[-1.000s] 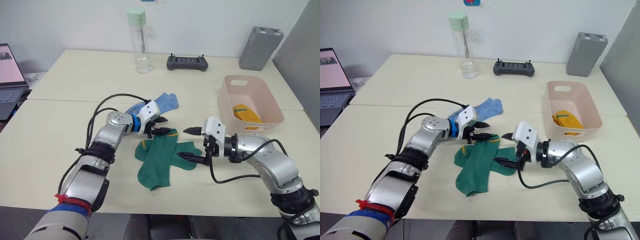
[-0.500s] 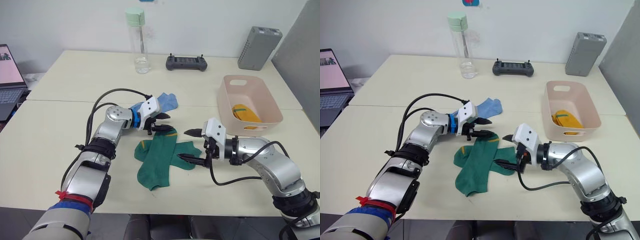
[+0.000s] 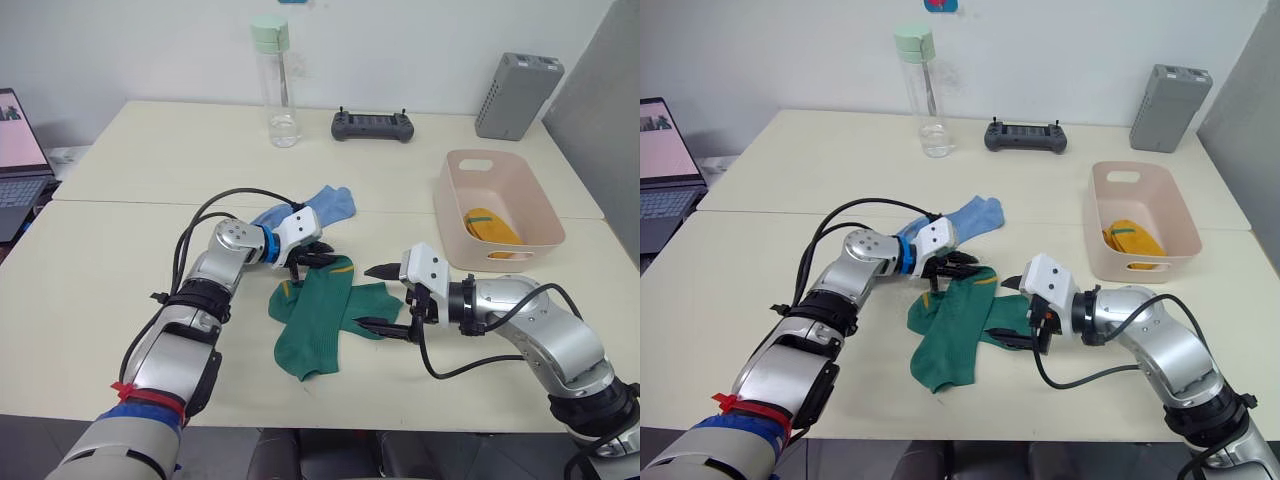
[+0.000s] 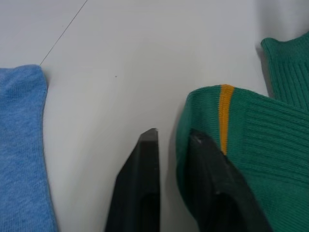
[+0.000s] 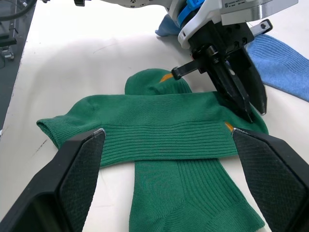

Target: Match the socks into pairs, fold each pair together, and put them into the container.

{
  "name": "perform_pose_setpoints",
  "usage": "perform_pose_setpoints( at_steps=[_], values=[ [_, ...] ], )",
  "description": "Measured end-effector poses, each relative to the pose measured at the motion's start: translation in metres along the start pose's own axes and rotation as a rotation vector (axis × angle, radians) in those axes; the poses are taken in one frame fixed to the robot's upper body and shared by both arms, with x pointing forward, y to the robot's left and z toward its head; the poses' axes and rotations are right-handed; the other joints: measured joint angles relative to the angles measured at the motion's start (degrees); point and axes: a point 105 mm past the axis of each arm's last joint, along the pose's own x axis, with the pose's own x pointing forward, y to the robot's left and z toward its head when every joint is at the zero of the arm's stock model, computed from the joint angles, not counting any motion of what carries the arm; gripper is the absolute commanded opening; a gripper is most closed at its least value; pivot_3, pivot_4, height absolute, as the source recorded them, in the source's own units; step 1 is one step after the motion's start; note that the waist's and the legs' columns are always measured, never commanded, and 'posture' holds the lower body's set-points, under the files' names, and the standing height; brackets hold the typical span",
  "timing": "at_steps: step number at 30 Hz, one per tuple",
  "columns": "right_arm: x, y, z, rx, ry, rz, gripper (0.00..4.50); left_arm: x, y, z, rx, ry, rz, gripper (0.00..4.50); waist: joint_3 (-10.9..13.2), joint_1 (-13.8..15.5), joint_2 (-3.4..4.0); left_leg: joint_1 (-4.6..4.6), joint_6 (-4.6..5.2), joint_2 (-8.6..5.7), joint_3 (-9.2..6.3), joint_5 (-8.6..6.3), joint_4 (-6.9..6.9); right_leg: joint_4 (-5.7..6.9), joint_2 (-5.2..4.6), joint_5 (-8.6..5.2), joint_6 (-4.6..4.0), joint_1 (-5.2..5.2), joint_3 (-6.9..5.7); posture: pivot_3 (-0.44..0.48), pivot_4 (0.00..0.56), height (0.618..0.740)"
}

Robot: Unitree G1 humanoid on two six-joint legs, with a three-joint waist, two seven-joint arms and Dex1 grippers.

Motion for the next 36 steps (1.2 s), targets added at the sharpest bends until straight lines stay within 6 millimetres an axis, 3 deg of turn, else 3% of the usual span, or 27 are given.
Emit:
perform_pose_setpoints(
  at_steps=[8, 13, 16, 25, 31, 34, 36],
  values=[
    [-0.001, -0.001, -0.001, 0.001, 0.005, -0.005, 4.50, -0.003, -0.002, 0.009, -0.064, -0.081, -0.004, 0.03, 0.0, -0.1, 0.00, 0.00, 0.00, 0.00, -0.02, 0.00, 0.03, 0.03, 0.00, 0.01, -0.01, 0.01, -0.02, 0.000, 0.150, 0.740],
    [-0.005, -0.005, -0.004, 0.008, 0.006, -0.027, 4.50, -0.018, 0.043, 0.025, -0.133, -0.159, 0.296, 0.03, 0.0, 0.1, -0.01, -0.05, 0.00, 0.00, -0.09, 0.00, 0.23, 0.04, 0.00, -0.01, 0.21, 0.06, -0.04, 0.000, 0.150, 0.740],
    [-0.004, -0.002, -0.010, 0.033, 0.012, -0.029, 4.50, -0.029, 0.057, 0.028, -0.140, -0.178, 0.402, 0.03, 0.0, 0.1, -0.01, -0.03, 0.00, -0.02, -0.08, 0.00, 0.25, 0.02, -0.01, 0.01, 0.23, 0.11, -0.03, 0.000, 0.150, 0.740],
    [0.020, 0.002, -0.029, 0.027, 0.072, -0.048, 4.50, -0.031, 0.060, 0.014, -0.198, -0.162, 0.476, 0.03, 0.0, 0.0, -0.01, -0.03, 0.00, -0.01, -0.09, 0.00, 0.36, 0.07, 0.00, 0.06, 0.21, 0.11, -0.05, 0.000, 0.150, 0.740],
    [0.045, -0.007, -0.029, -0.151, 0.107, -0.025, 4.50, -0.028, 0.056, 0.013, -0.209, -0.157, 0.450, 0.03, 0.0, -0.1, -0.01, -0.04, -0.01, -0.01, -0.09, 0.00, 0.45, 0.08, 0.00, 0.08, 0.26, 0.12, -0.05, 0.000, 0.150, 0.740],
    [0.054, -0.011, -0.033, -0.176, 0.111, -0.012, 3.85, -0.028, 0.056, 0.012, -0.210, -0.155, 0.450, 0.00, 0.0, 0.0, -0.01, -0.04, -0.01, -0.01, -0.09, 0.00, 0.45, 0.08, 0.00, 0.12, 0.19, 0.13, -0.06, 0.000, 0.150, 0.740],
    [0.060, -0.010, -0.028, -0.177, 0.083, -0.001, 3.16, -0.027, 0.056, 0.013, -0.210, -0.156, 0.449, 0.00, 0.0, 0.0, -0.01, -0.05, -0.01, -0.01, -0.10, 0.00, 0.45, 0.09, 0.00, 0.13, 0.18, 0.13, -0.06, 0.000, 0.150, 0.740]
  ],
)
